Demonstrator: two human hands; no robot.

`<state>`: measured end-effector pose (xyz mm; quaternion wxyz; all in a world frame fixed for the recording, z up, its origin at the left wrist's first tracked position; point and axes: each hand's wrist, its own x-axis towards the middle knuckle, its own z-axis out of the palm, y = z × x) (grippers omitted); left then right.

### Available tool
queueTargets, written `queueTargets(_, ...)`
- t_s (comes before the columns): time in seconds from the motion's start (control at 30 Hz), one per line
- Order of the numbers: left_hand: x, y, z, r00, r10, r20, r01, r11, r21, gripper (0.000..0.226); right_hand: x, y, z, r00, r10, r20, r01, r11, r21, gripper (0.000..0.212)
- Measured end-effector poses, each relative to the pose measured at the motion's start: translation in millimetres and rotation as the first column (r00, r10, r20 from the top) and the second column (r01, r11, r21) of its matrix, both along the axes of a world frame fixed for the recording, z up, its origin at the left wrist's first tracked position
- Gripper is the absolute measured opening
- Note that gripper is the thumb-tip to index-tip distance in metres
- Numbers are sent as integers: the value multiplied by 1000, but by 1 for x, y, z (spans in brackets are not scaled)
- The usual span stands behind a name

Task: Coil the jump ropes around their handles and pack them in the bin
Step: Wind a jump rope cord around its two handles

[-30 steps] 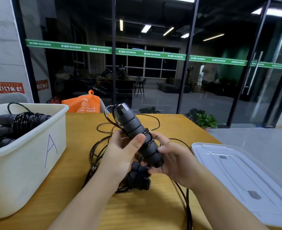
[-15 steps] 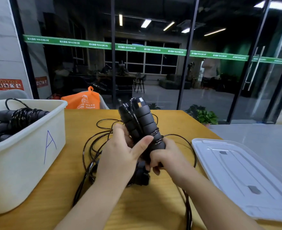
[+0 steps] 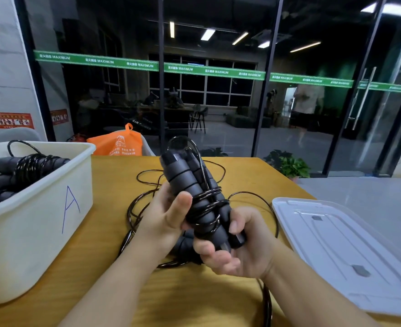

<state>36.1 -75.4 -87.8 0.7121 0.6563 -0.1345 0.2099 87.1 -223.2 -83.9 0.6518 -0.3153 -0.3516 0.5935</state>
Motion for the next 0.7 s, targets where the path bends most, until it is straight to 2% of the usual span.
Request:
queueTargets(0.1, -7, -6, 4, 990, -122, -75, 122, 992, 2, 109, 4, 0, -5, 988, 122, -98, -120, 993, 21, 50)
queueTargets(0.17, -8, -5, 5, 988, -117, -103, 118, 993, 7, 104, 7, 0, -8, 985, 137, -101, -137, 991, 12, 51)
queueTargets(0.27, -6, -4, 5, 988, -79, -129, 80, 997, 0, 86, 12, 2, -11, 998, 44, -53, -46, 998, -30, 54)
queueTargets(0.37, 0, -1, 4, 989, -21, -146, 14, 999, -53, 79, 8, 1, -6, 981, -188, 48, 193, 972, -136, 50)
queueTargets(0.43, 4, 1, 3, 992, 65, -109, -70, 997, -41, 79, 4, 3, 0, 869, -448, 210, 486, 852, -195, 43)
queueTargets(0.47, 5, 2, 3, 989, 123, -83, -126, 992, -30, 76, 2, 3, 2, 753, -562, 341, 638, 751, -172, 43)
queueTargets(0.5, 6, 2, 3, 982, 179, -61, -181, 983, -24, 72, 2, 3, 2, 599, -639, 483, 765, 634, -111, 44)
queueTargets(0.53, 6, 2, 3, 974, 222, -40, -223, 974, -30, 68, 1, 2, 3, 448, -662, 601, 838, 545, -25, 46)
queueTargets(0.57, 7, 2, 3, 964, 266, -25, -267, 963, -40, 64, -1, 2, 3, 348, -647, 678, 851, 521, 60, 49)
queueTargets(0.6, 7, 0, 5, 948, 319, -17, -320, 947, -38, 62, -5, 2, 4, 311, -616, 724, 822, 556, 120, 52)
queueTargets(0.67, 6, -2, 6, 902, 430, -30, -430, 903, -11, 63, -12, 4, 2, 310, -548, 777, 744, 649, 161, 60)
queueTargets(0.7, 5, -4, 7, 886, 462, -43, -463, 887, 3, 64, -14, 5, -1, 262, -510, 819, 735, 656, 174, 63)
